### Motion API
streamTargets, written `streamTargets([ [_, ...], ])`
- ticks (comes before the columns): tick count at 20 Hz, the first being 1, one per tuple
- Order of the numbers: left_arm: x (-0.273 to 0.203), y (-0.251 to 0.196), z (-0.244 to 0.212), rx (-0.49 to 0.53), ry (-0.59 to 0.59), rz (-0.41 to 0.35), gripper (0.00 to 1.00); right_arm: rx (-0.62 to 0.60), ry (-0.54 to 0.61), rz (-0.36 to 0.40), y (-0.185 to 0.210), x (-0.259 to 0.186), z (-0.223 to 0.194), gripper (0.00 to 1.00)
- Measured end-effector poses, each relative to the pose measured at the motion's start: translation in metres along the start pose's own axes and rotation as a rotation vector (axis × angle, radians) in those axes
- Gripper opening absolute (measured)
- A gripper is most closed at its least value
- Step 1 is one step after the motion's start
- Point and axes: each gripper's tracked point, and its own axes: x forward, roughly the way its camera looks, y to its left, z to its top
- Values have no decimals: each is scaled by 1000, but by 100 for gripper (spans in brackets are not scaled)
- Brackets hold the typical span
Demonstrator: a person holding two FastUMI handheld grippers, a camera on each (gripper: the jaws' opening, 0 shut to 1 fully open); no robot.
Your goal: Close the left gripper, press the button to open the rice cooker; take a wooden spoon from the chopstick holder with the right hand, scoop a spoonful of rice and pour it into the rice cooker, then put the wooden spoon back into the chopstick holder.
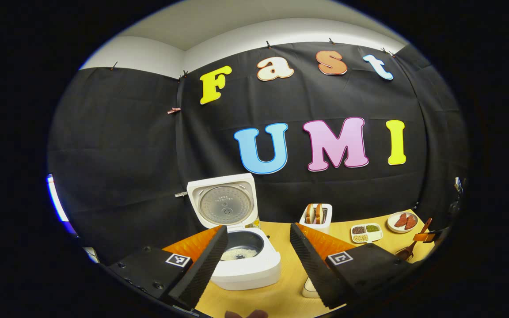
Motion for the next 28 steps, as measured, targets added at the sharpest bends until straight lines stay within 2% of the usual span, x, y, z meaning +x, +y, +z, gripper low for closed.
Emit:
streamTargets([
  [5,15,12,3,-31,-30,-58,97,-57,-98,-24,27,-23,41,10],
  [10,39,27,-2,-73,-56,-169,97,-91,-155,-45,88,-53,61,10],
  [14,53,53,-6,-108,-71,-217,97,-173,-150,3,170,-56,48,10],
  [16,56,69,-8,-96,-79,-236,97,-237,-158,2,203,-43,36,10],
  [18,61,87,-12,-78,-82,-238,97,-283,-129,-24,220,-25,12,10],
  [22,65,110,-22,-60,-81,-276,97,-404,-64,-86,231,9,-38,10],
  [24,68,118,-28,-51,-73,-291,97,-469,-34,-145,220,23,-61,10],
  [25,69,122,-29,-51,-74,-298,97,-502,-28,-177,216,30,-67,14],
  [26,70,125,-30,-52,-74,-306,97,-532,-24,-212,209,36,-73,10],
  [28,73,130,-33,-51,-70,-314,97,-579,-2,-268,197,48,-87,10],
])
